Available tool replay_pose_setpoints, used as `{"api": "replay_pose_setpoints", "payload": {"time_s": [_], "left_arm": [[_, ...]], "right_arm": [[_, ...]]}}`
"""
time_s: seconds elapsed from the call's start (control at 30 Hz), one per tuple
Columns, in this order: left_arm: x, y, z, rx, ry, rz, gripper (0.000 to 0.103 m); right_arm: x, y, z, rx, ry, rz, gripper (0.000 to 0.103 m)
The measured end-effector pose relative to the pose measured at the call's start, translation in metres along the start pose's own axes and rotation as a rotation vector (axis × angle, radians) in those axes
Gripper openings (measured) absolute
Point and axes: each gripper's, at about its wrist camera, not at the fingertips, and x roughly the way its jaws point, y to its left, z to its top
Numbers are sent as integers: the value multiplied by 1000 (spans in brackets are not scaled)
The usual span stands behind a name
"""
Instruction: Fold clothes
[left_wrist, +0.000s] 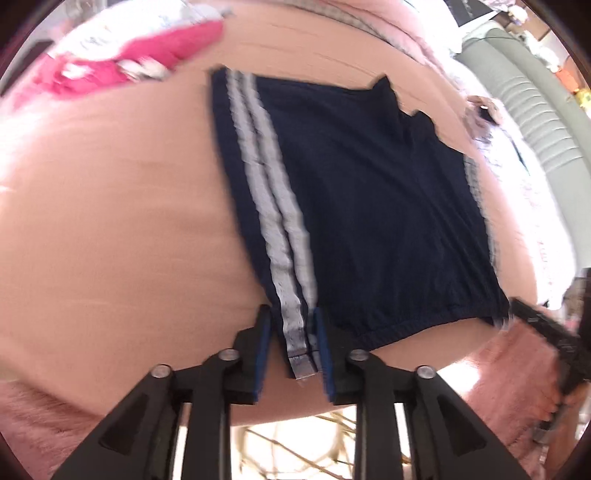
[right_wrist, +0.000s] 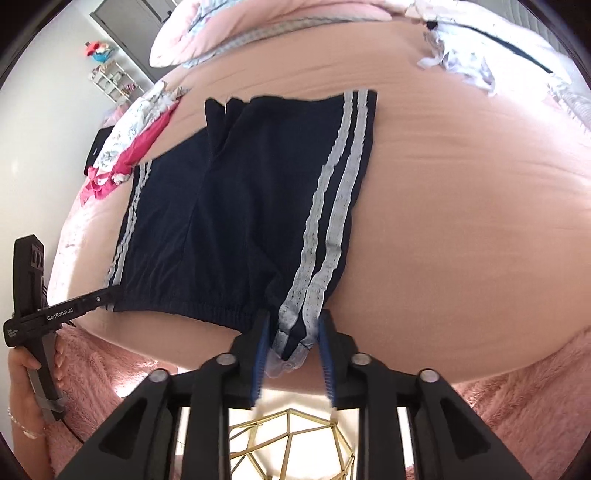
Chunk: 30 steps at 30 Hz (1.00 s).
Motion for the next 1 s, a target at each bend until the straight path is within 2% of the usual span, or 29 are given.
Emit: {"api": "replay_pose_setpoints", "payload": {"time_s": [0.07,0.17,0.27,0.37,0.43,0.57,0.63,0.77,0.9,1.0], "left_arm": [[-9,5,5,-7,-20,46,41],[-19,-4,22,65,-80,36,41],[-20,-23,43,146,-117,35,41],[-22,-25,54,179,-112,-27,41],[-6,-37,69,211,-99,-37,41],[4,-39,97,252,-112,43,41],[14,-26,120,223,-112,54,41],[39,-6,159,156,-109,3,41],[58,9,177,134,-91,-15,41],[63,25,180,122,-102,-38,41]], "right_arm": [[-12,-1,2,4,-40,-16,30],[-26,-7,6,23,-96,1,30],[-17,0,18,-40,-81,-14,30],[-4,7,29,-83,-38,-16,30],[2,14,36,-113,-22,-5,30],[15,37,64,-221,-37,-14,30],[21,44,82,-246,-40,-2,30],[50,66,126,-286,-16,16,30],[93,101,170,-373,4,23,30],[135,120,192,-440,55,-25,30]]}}
